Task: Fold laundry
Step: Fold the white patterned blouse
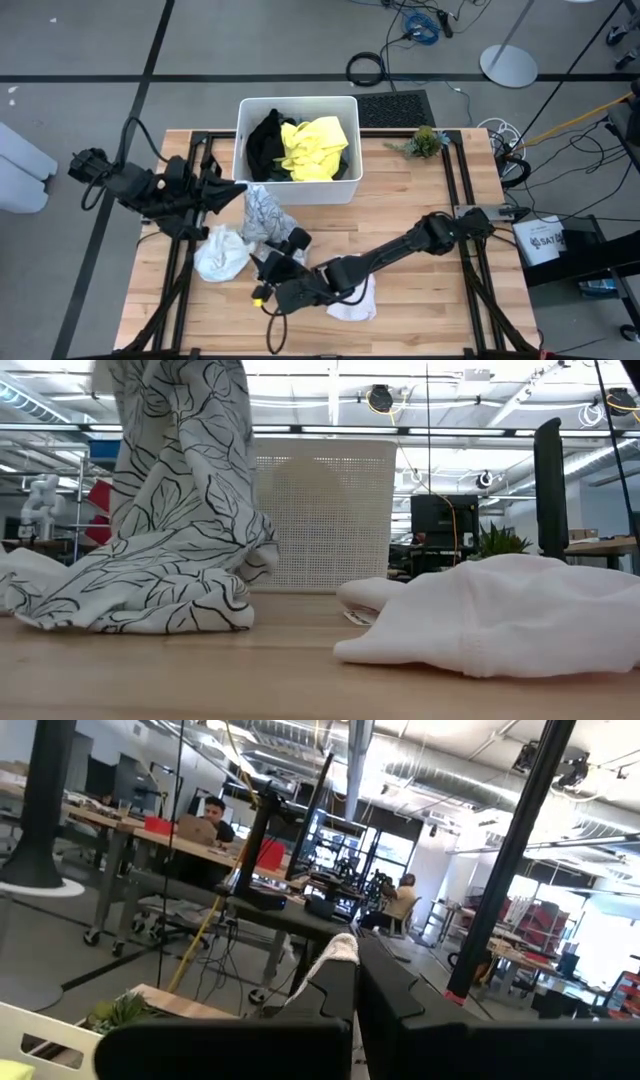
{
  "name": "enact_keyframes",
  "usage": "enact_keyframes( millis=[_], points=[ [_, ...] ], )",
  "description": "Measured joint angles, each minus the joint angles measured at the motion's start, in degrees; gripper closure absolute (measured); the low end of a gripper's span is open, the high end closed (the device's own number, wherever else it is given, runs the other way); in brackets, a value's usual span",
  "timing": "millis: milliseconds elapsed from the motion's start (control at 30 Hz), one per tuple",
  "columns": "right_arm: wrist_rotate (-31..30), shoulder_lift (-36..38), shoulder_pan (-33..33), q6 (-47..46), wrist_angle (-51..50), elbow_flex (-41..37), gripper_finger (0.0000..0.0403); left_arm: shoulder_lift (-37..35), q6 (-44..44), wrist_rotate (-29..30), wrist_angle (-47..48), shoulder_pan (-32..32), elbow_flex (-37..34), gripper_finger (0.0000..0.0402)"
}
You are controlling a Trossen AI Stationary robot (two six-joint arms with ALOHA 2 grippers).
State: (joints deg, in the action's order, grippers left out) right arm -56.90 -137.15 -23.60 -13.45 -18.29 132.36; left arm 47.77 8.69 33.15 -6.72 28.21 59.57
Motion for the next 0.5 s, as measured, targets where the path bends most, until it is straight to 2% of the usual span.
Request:
enact_keyframes(
  millis=[267, 500],
  points=[
    [-1.5, -0.5, 0.4, 0.6, 0.1, 0.0, 0.0225, 0.0, 0.0, 0.0, 1.7, 0.0, 0.0, 0.0395],
    [-1.2, -0.8, -0.3, -2.8, -0.4, 0.0, 0.0225, 0.1, 0.0, 0.1, 1.3, 0.0, 0.0, 0.0395]
  ],
)
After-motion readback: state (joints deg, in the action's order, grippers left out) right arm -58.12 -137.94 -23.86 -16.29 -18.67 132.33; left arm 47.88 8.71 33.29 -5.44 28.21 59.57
